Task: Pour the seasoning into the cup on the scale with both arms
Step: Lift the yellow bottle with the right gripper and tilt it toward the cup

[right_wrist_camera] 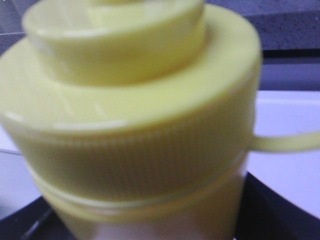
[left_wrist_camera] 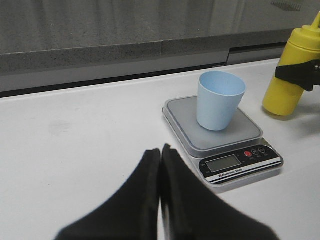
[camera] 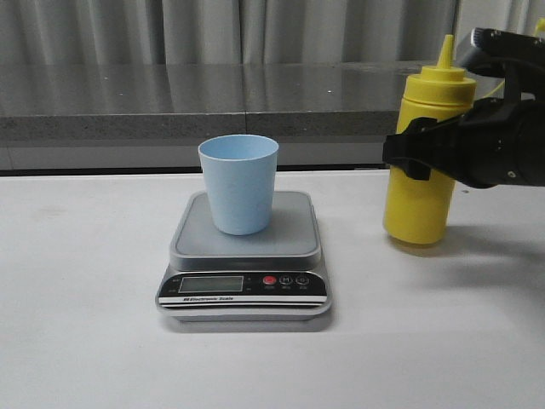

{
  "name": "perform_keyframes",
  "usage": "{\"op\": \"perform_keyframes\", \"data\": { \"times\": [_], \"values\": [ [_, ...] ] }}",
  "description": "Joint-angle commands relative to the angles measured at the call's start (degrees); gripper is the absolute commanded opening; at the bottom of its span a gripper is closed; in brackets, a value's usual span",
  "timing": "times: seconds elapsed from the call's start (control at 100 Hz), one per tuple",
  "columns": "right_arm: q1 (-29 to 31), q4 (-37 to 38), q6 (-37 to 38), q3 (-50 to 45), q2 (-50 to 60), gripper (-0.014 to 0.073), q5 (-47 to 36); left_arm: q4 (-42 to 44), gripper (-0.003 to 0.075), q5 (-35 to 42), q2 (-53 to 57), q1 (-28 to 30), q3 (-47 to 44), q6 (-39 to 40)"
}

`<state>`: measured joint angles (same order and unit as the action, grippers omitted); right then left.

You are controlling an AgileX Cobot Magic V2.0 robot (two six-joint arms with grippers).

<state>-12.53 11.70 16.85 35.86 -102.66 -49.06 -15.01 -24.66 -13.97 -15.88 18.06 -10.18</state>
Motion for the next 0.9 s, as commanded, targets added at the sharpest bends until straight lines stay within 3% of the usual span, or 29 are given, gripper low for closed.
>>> {"op": "perform_keyframes", "data": {
  "times": [0.0,0.2,0.72,0.89],
  "values": [
    [0.06,2.61,-3.77,1.27,5.13,-0.0058,-0.98,-1.03,-0.002,4.08,-0.54,-0.01,1.49,0.72],
    [-0.67,9.49,-8.56,3.68,10.74,-0.0058,10.37,-1.03,-0.002,4.08,-0.54,-0.01,1.49,0.72],
    [-10.74,34.35,-8.1,21.89,12.84,-0.0058,48.61,-1.03,-0.002,4.08,-0.54,-0.01,1.49,0.72],
    [-13.39,41.73,-7.89,24.61,12.84,-0.0058,55.46,-1.03,-0.002,4.08,-0.54,-0.01,1.49,0.72]
  ]
}}
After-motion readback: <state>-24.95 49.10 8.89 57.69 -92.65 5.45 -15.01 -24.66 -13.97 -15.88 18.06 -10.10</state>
